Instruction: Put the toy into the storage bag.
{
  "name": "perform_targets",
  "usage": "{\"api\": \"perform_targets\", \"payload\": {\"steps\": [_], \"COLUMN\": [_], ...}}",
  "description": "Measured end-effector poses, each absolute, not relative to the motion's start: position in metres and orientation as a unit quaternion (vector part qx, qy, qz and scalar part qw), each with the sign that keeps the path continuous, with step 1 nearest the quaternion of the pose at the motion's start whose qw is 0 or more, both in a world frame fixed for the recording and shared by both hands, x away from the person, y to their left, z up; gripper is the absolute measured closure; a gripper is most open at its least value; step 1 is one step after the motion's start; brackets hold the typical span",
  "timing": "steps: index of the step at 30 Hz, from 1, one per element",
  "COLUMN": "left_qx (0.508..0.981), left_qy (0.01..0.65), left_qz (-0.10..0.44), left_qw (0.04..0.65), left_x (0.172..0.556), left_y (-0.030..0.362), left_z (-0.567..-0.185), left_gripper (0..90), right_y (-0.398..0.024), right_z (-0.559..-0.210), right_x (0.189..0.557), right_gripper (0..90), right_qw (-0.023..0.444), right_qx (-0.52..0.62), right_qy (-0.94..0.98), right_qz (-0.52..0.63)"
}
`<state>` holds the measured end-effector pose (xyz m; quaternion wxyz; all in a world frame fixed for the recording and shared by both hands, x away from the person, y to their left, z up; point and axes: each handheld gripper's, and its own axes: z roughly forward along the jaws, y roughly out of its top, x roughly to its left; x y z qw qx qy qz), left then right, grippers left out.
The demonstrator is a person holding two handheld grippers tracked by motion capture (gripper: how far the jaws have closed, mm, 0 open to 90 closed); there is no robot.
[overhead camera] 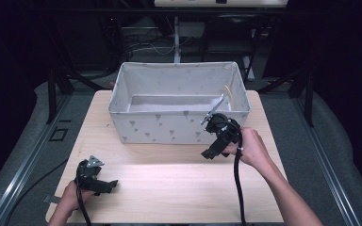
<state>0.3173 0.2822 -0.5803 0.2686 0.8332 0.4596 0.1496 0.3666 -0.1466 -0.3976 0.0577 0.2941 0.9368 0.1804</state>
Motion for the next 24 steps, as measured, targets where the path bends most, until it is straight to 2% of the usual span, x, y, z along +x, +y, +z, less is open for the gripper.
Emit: {"api": "perform_targets", "payload": {"steps": [15,24], "left_qx": [0.833,0.835], "left_qy": [0.459,0.457], "left_qz": [0.15,0.148], "left_qw": [0.269,0.268], "left_x": [0.317,0.318], "left_y": [0.282,0.281], "left_z": [-0.58,-0.58], "left_gripper": [0.0,0.0], "right_y": [-0.144,-0.149], "right_z": [-0.45,-0.465], "right_x": [0.357,0.358], "right_gripper": [5.6,7.0], "right_qw": [0.025,0.022], "right_qx": [0.297,0.307], "right_qy": [0.94,0.938], "right_qz": [0.164,0.159]}}
